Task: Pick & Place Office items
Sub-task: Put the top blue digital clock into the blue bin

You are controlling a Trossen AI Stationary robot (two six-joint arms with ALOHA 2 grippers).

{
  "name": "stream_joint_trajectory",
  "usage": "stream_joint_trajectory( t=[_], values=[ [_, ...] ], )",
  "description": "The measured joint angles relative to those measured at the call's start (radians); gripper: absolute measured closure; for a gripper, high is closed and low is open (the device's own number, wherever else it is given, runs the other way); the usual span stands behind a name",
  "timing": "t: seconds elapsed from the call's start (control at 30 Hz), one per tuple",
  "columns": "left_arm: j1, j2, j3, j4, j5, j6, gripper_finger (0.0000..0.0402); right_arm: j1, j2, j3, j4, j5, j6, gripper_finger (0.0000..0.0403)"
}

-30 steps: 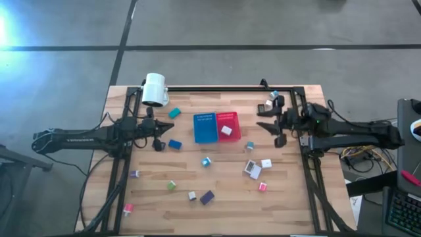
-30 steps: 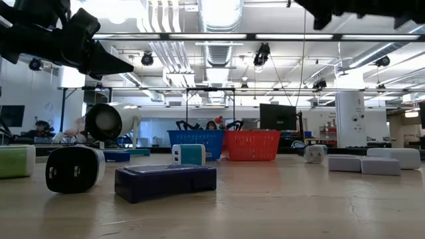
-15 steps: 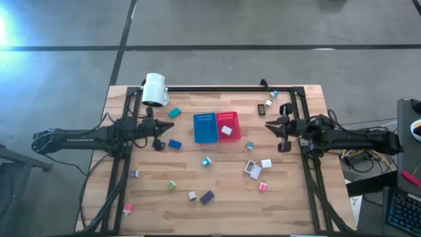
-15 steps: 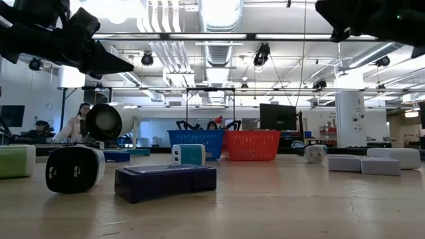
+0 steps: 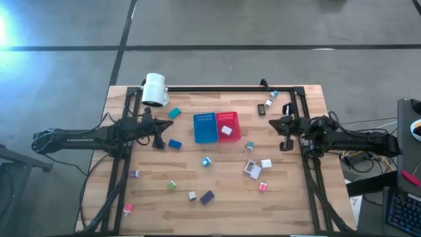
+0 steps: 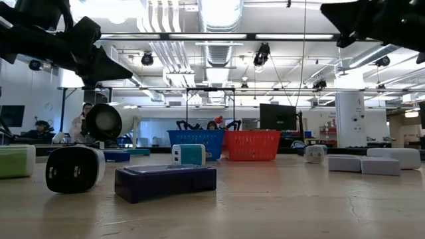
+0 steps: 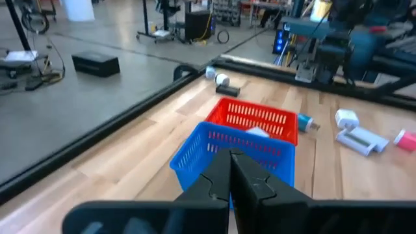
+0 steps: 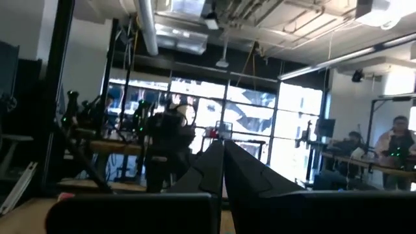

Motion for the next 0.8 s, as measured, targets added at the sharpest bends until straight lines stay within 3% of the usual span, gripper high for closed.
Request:
stream_joint_trajectory(
  t=[0.2,0.37,0.57,0.67,0.8],
  values=[
    [0.0,0.0,0.0,-0.06,0.0,-0.06,0.0396,-0.001,-0.052,-0.085,0.035,0.069,0.038,0.0394],
    [0.0,0.015,0.065,-0.225,0.001,-0.075,0.0396,-0.001,-0.061,-0.084,0.013,0.075,0.039,0.0394],
    [0.0,0.114,0.278,-0.404,0.041,-0.003,0.0396,-0.001,-0.062,-0.084,0.005,0.074,0.043,0.0394],
    [0.0,0.226,0.423,-0.607,0.095,0.012,0.0396,-0.001,-0.061,-0.084,-0.009,0.074,0.068,0.0394],
    [0.0,0.398,0.57,-0.814,0.066,0.05,0.0396,-0.001,-0.062,-0.084,-0.008,0.074,0.068,0.0394]
  ],
)
